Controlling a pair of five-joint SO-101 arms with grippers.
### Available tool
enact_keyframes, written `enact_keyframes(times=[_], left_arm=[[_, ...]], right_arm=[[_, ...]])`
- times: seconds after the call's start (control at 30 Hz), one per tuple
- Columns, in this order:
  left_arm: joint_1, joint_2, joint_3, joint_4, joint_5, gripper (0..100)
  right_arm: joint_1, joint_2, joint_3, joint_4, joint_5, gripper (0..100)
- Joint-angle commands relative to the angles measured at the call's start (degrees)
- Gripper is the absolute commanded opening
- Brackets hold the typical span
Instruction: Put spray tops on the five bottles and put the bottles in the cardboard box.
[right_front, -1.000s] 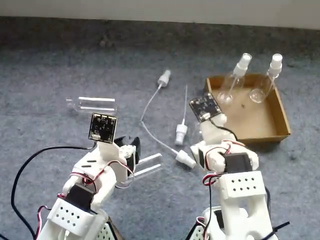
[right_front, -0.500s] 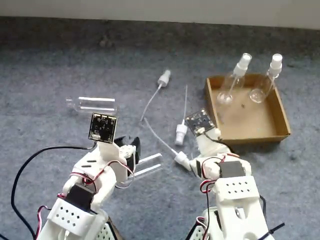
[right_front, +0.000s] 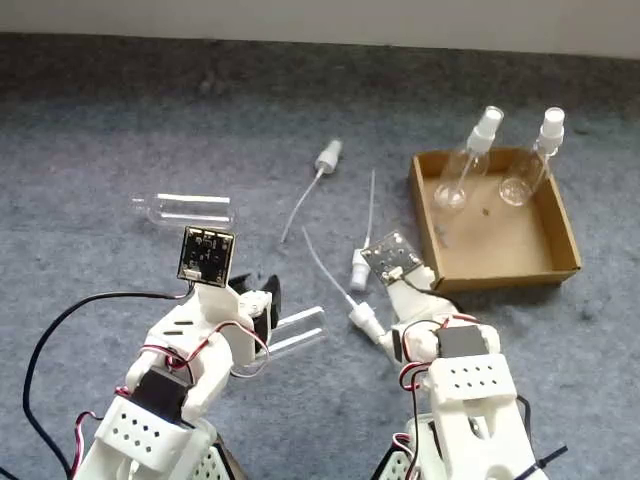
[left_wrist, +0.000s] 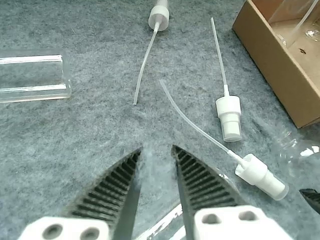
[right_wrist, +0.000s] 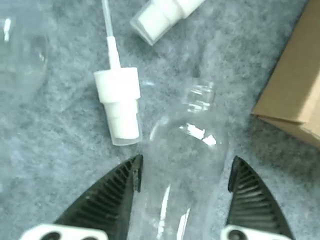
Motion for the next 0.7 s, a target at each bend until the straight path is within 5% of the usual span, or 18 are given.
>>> enact_keyframes(times=[0.0,0.33,0.67], left_arm=[[1.3,-0.6,-0.4,-1.2,-0.4,6],[1.3,-0.6,-0.4,-1.2,-0.4,6],[1.3,-0.6,-0.4,-1.2,-0.4,6]], right_arm=[[0.4,-0.9,-3.5,3.4,0.6,25.0],[0.4,1.2,-7.4,5.5,0.5,25.5],[0.4,23.7,-18.3,5.2,0.1,25.5]])
